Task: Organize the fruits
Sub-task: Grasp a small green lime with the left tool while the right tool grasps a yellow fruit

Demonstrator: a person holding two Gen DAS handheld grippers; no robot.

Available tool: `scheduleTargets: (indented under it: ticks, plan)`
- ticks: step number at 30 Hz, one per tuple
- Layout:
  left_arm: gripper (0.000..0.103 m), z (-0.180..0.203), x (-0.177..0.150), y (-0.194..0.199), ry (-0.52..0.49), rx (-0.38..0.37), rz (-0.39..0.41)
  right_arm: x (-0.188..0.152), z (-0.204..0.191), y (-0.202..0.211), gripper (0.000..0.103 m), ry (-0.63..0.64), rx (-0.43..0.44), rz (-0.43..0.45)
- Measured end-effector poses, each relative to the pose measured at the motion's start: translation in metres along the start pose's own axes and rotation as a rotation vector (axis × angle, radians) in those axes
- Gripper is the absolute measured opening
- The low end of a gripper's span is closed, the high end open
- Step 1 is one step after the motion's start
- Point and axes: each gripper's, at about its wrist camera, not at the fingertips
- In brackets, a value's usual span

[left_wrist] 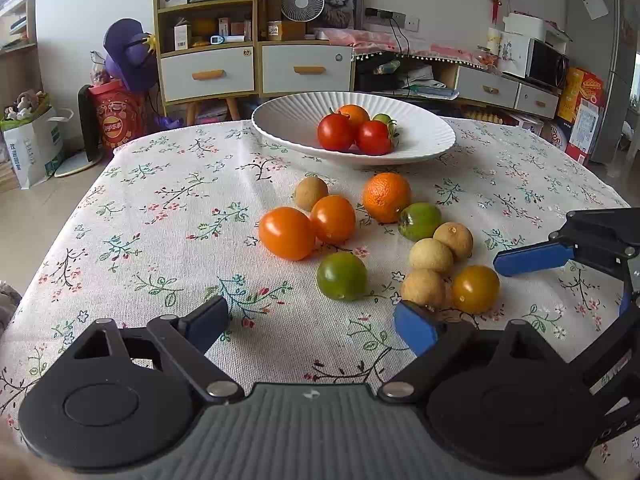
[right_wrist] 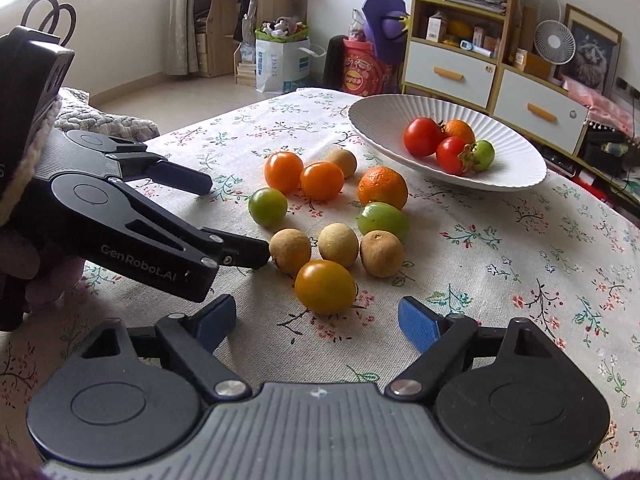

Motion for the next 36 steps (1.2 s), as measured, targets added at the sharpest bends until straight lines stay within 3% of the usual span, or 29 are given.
scheduleTargets:
  ticks: [6,15,21,23,36]
  plan:
    - [0.069,0.004,0.005,-0.003,-0.001,-0.006,0.002,0.003,-0.001,0.002,0.066,0.008,0.012,0.002]
    - [0.041,0.009,0.013,-0.008,-0.007,-0.019,-0.012,0.004,0.003,0.002,0.05,-0.007,-0.012,0.003]
    - [0.02,0.013,0.017,-0.01,-0.015,-0.022,-0.033,0.005,0.007,0.002,0.032,-0.011,-0.007,0.003]
    - [0.019,0.015,0.017,-0.01,-0.026,-0.02,-0.035,0.005,0.007,0.002,0.028,-0.008,-0.005,0.003]
    - [0.018,0.012,0.021,-0.005,-0.017,-0.021,-0.055,0.007,0.014,0.008,0.028,-0.025,-0.011,0.001]
Point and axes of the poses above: each gripper's, at about its wrist camera, not at the fingertips, and y roughly against the way its jaws point, z to its right, x to its top, and after that the axes turned 10 degrees about y, right-handed
